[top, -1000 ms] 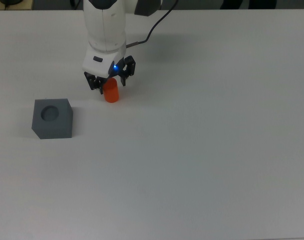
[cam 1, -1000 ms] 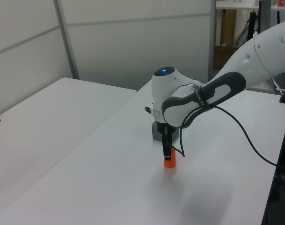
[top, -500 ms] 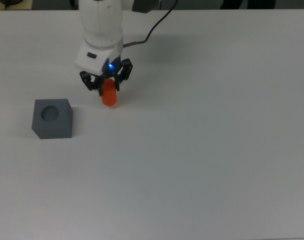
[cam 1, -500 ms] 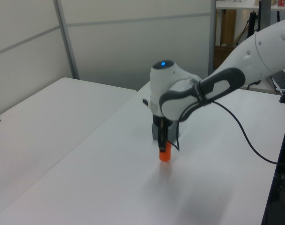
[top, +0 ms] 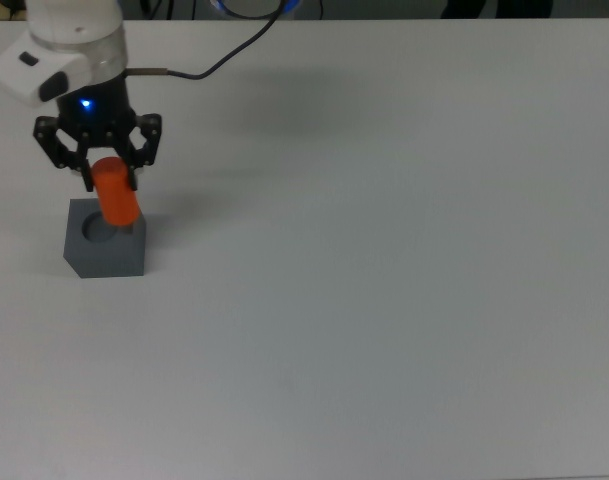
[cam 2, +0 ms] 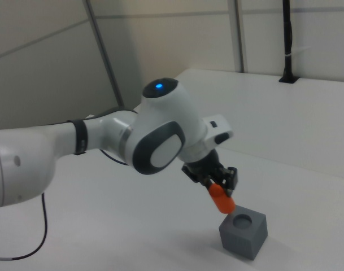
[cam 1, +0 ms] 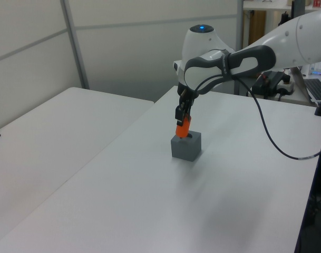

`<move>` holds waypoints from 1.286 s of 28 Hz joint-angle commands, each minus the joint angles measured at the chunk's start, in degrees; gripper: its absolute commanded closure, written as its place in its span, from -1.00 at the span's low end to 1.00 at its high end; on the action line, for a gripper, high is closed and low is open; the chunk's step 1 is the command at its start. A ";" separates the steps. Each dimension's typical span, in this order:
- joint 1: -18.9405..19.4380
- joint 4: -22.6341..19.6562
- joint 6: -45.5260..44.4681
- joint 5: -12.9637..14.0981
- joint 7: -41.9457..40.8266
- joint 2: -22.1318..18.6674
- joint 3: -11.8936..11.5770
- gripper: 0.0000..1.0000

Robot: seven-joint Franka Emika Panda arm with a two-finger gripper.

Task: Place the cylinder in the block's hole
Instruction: 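Lift the orange cylinder and carry it over the grey block's hole, then lower the orange cylinder into the hole of the grey block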

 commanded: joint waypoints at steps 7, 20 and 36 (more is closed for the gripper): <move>-1.82 5.10 3.62 0.50 1.38 7.05 0.12 1.00; -2.88 3.69 -2.35 -1.26 0.68 5.99 0.04 1.00; -2.61 5.26 -9.13 -2.85 1.21 4.85 0.12 -1.00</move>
